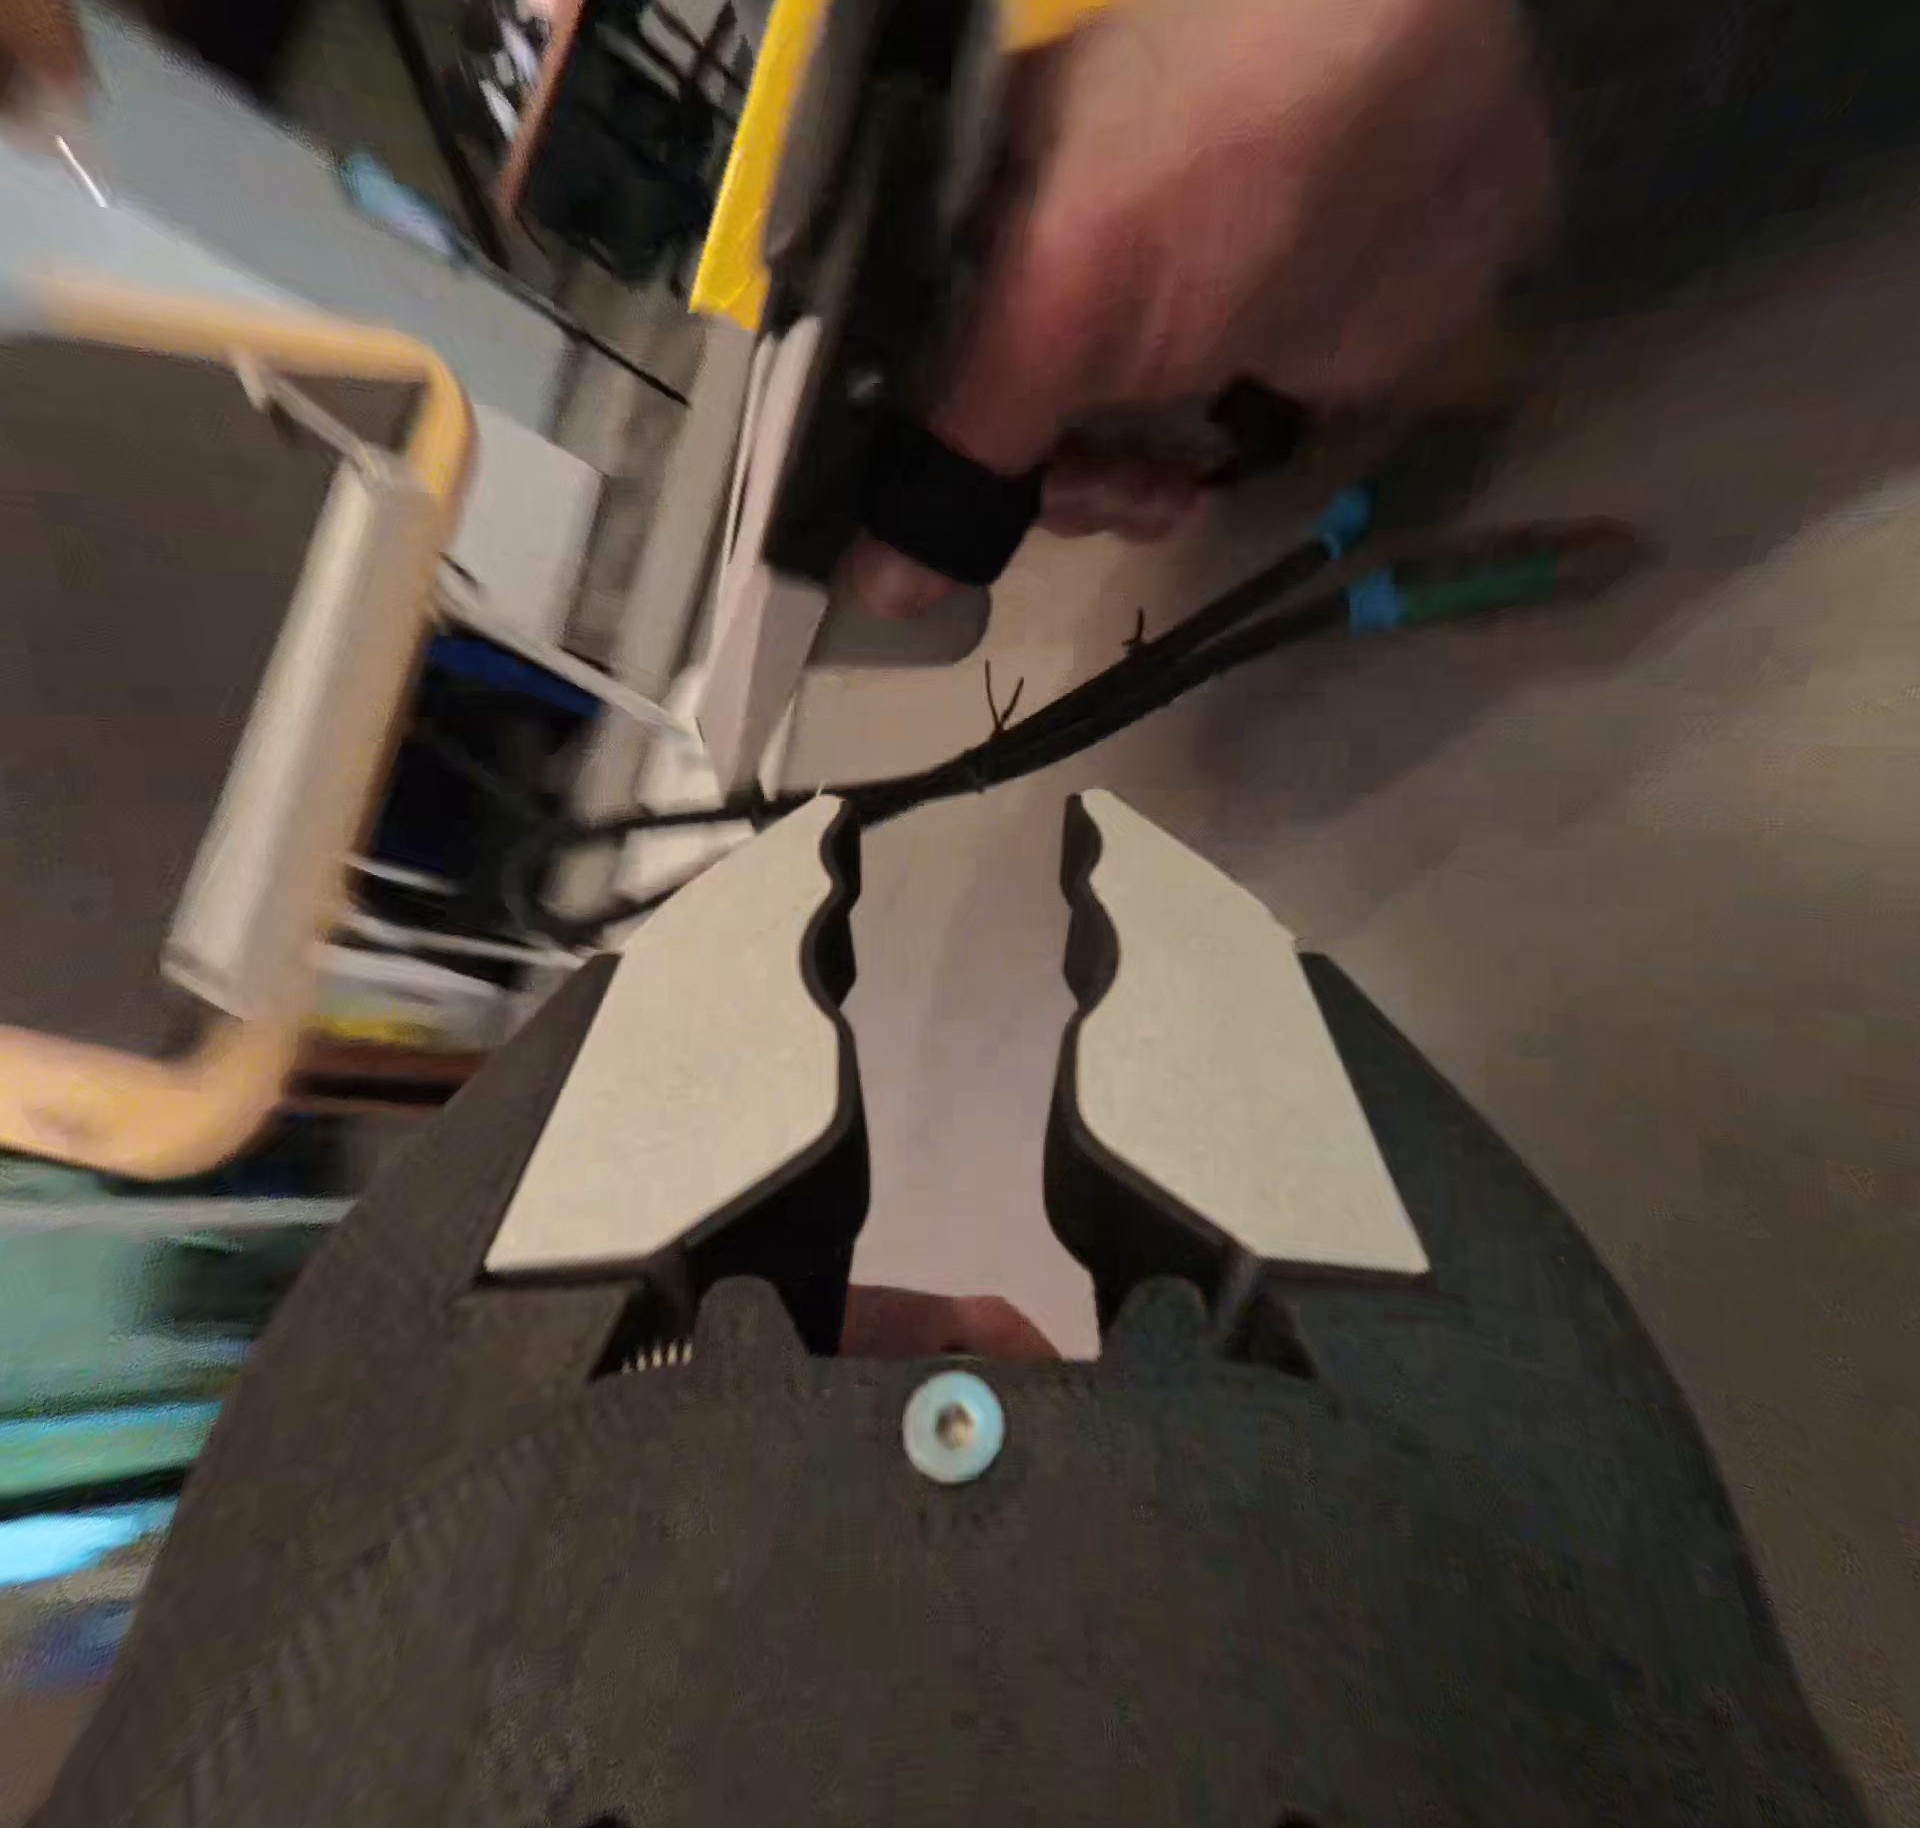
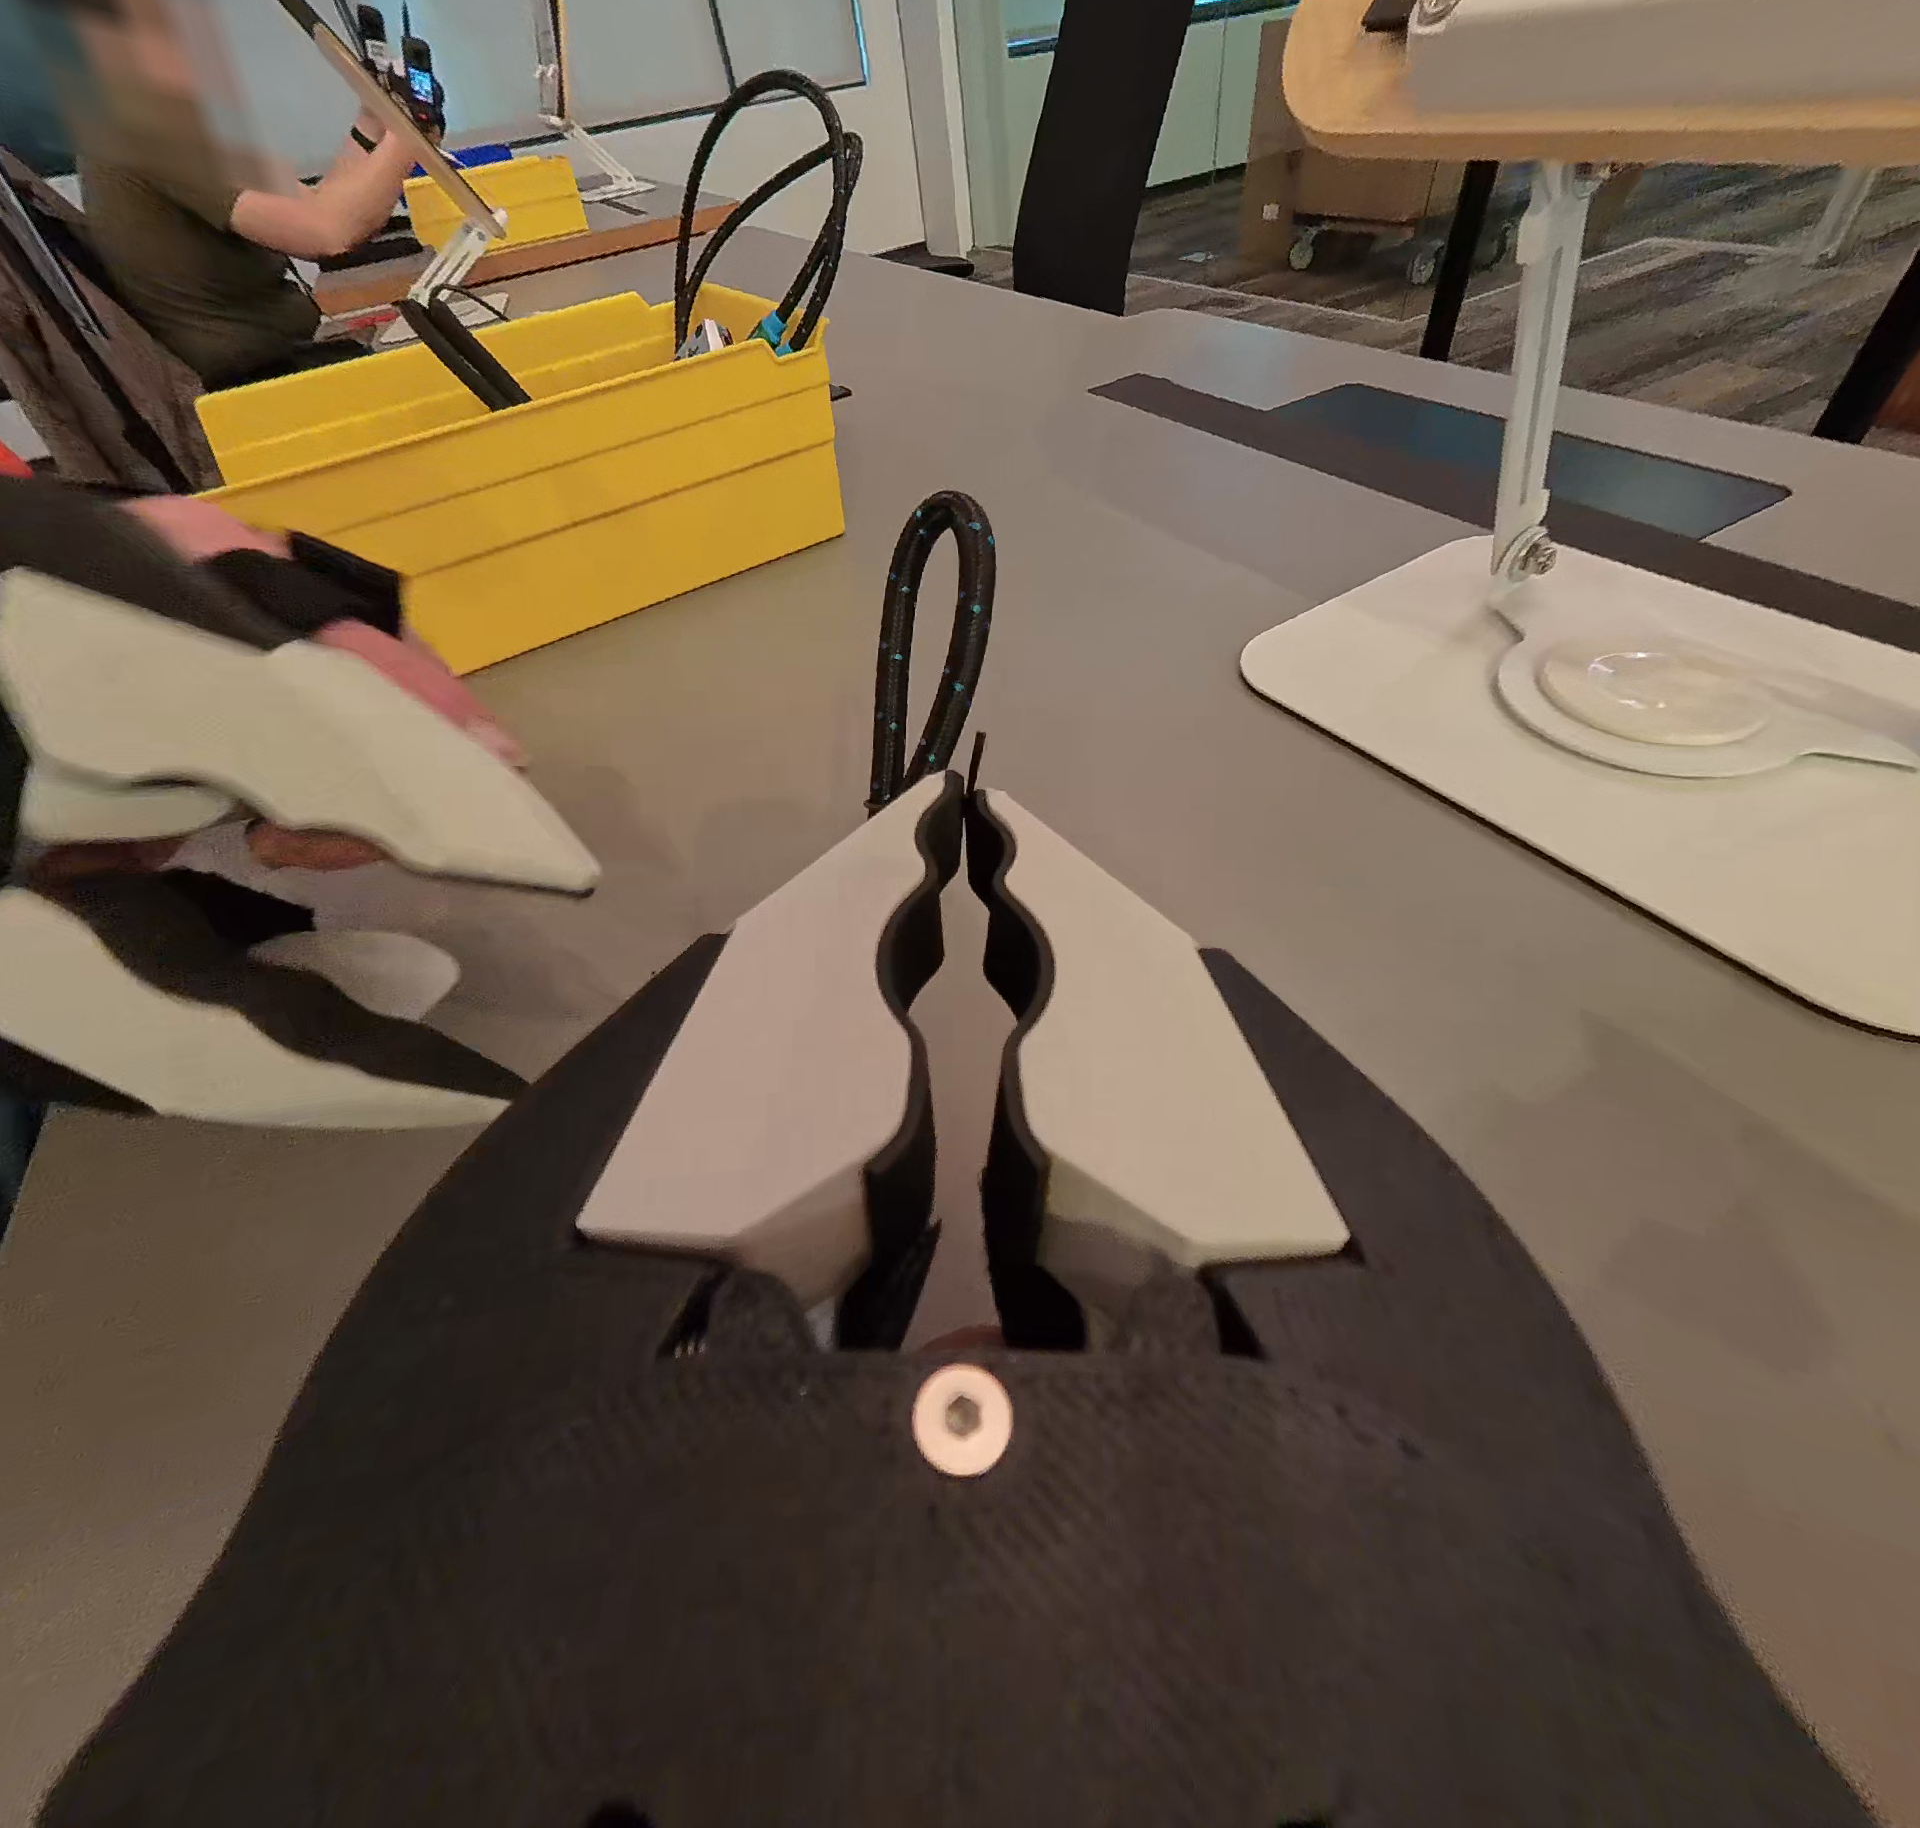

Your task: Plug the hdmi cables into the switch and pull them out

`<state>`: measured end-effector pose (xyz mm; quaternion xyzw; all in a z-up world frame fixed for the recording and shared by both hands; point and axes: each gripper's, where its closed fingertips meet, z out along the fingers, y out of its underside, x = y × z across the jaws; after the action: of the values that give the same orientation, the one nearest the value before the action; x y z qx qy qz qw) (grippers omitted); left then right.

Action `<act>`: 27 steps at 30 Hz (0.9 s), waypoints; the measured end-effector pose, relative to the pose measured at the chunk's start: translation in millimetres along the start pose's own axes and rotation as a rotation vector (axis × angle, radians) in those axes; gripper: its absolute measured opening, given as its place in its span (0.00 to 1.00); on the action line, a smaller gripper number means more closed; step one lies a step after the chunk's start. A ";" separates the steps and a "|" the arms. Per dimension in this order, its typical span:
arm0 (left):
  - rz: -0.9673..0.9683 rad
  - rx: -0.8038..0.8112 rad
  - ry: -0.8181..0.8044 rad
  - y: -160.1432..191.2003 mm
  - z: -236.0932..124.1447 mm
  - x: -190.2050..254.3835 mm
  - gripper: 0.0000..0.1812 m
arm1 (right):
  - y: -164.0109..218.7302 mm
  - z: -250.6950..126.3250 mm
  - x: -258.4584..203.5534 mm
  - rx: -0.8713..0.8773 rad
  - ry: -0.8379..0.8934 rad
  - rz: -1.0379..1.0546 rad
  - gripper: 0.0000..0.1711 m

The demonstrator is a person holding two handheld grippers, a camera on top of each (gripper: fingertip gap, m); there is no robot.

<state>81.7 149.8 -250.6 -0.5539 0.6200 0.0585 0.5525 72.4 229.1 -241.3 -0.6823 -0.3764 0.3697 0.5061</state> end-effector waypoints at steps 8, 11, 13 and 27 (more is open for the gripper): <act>0.795 -0.105 -0.135 17.2 49.9 8.7 0.18 | 4.2 2.3 -6.2 -0.027 -0.044 0.032 0.00; 0.771 -0.073 -0.204 7.4 55.2 3.5 0.07 | 2.3 2.8 -10.5 -0.017 -0.077 0.045 0.00; 0.678 -0.046 -0.221 1.5 51.0 1.5 0.06 | 2.2 0.9 -11.9 -0.021 -0.103 0.054 0.00; -0.768 0.177 0.138 -1.2 8.2 -77.5 0.06 | 4.4 6.2 -38.5 -0.032 -0.177 -0.078 0.00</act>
<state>70.3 203.2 -194.9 -0.6983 0.4060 -0.2436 0.5368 50.4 196.5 -242.1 -0.6398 -0.4519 0.4026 0.4736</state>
